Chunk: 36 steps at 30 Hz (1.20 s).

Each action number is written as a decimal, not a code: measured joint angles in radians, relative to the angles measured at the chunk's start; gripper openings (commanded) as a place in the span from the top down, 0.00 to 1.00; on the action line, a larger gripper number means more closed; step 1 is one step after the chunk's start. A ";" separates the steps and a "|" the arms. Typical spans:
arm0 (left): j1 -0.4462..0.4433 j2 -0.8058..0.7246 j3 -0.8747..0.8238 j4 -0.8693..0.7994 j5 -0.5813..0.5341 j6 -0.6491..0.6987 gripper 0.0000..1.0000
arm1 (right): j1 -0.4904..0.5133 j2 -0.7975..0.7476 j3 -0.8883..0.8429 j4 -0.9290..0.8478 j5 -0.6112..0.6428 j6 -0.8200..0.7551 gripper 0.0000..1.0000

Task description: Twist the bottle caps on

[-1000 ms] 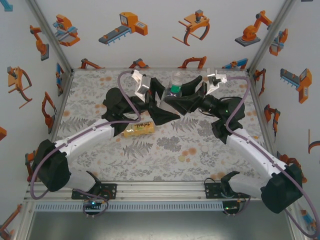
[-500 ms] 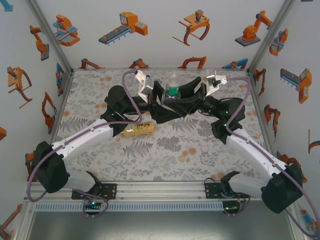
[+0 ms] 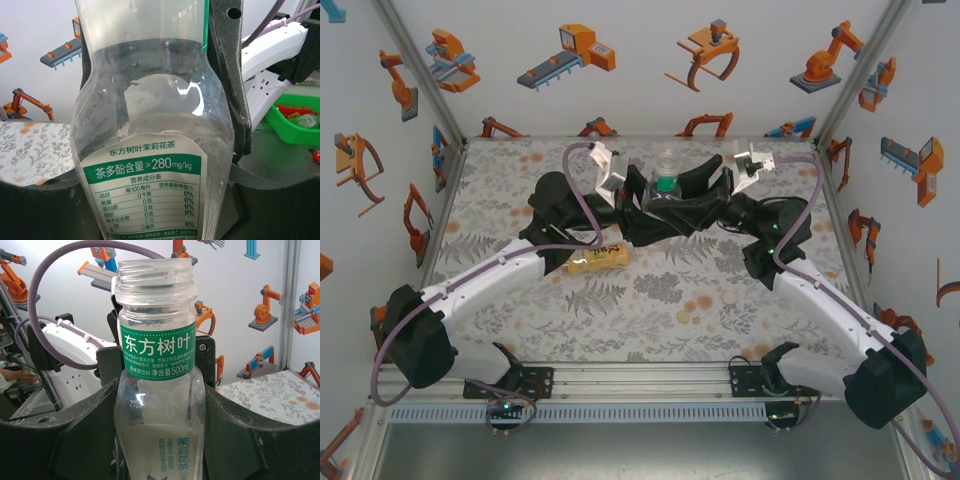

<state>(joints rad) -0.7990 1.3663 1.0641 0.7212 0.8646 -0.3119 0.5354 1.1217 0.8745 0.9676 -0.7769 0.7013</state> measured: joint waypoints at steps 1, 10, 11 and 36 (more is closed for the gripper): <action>0.000 -0.006 0.000 -0.014 -0.003 0.009 0.57 | 0.001 -0.008 -0.001 -0.014 0.009 -0.013 0.30; 0.033 -0.146 0.000 -0.262 -0.058 0.154 0.66 | -0.003 -0.172 -0.015 -0.266 0.127 -0.168 0.22; 0.043 -0.168 0.000 -0.307 -0.073 0.178 0.69 | -0.003 -0.194 -0.015 -0.314 0.145 -0.193 0.22; 0.394 -0.338 0.005 -0.876 -0.289 0.385 0.96 | 0.035 -0.137 0.088 -1.438 0.666 -0.277 0.40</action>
<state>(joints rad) -0.4049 1.0283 1.0687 -0.1551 0.5755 0.0731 0.5709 0.9844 0.9627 -0.4706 -0.1108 0.4244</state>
